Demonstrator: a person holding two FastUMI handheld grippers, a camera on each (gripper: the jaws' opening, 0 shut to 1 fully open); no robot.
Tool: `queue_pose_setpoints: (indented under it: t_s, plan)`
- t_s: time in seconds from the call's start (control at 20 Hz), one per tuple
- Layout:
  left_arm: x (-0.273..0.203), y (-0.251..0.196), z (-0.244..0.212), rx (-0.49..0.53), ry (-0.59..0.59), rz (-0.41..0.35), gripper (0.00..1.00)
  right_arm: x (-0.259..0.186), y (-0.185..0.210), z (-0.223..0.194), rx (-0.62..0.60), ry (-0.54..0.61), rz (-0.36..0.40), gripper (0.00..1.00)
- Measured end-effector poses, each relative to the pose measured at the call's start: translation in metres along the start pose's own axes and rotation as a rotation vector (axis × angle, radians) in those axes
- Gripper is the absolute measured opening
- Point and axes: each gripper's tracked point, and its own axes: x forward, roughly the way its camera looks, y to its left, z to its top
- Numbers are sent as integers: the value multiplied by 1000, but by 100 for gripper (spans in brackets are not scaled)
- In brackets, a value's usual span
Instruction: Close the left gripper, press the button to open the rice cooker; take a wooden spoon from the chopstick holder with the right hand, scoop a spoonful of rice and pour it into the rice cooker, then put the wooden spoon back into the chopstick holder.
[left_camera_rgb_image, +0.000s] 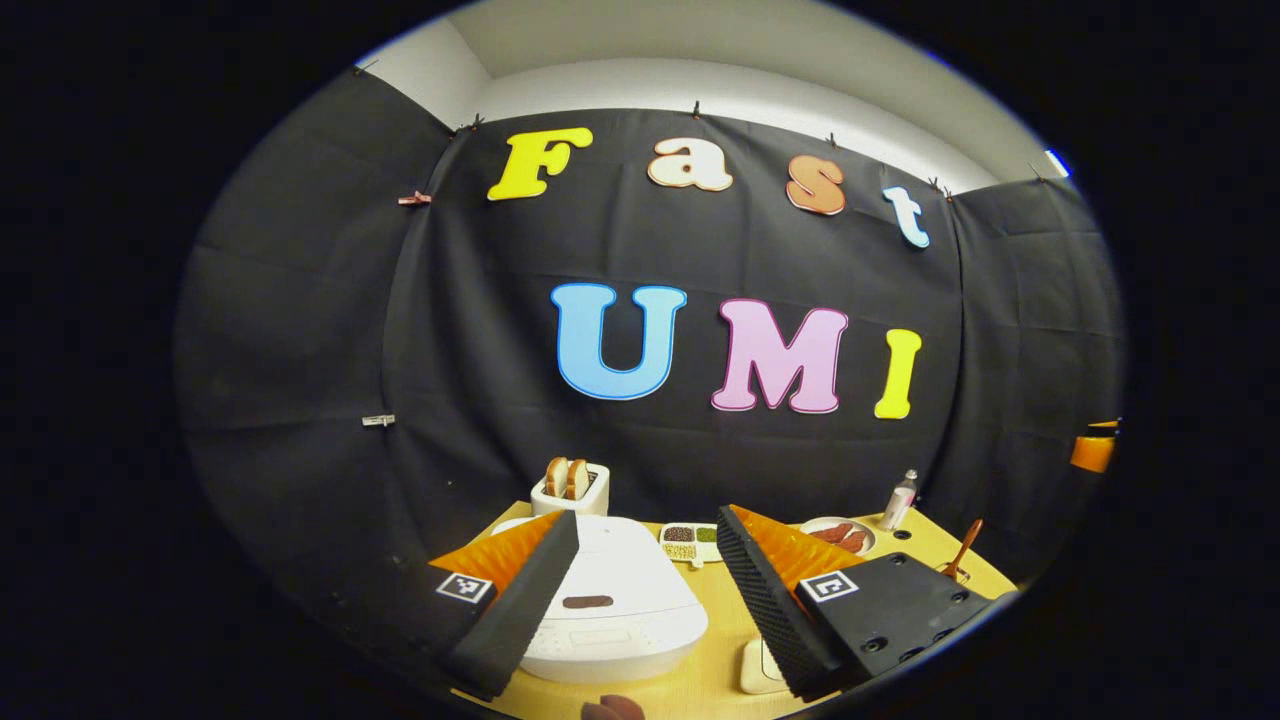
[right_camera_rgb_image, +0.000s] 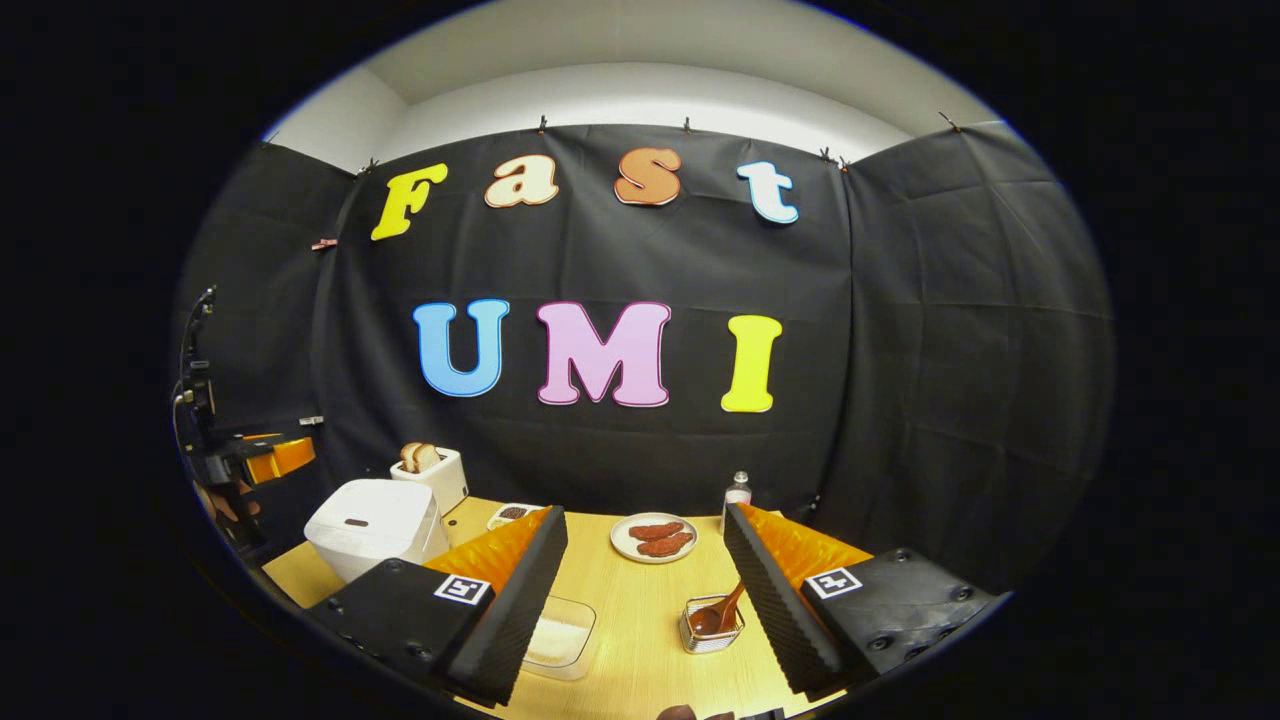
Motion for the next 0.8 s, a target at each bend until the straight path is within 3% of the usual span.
queue_pose_setpoints:
  t_s: [0.45,0.5,0.8]
  plan:
    - [-59,4,23,53,-74,-5,96,-8,6,24,-118,-102,-38,100]
    - [-65,2,25,61,-84,-5,96,-9,7,25,-132,-111,-45,96]
    - [-83,-7,26,46,-95,-12,95,-19,28,33,-142,-149,-21,97]
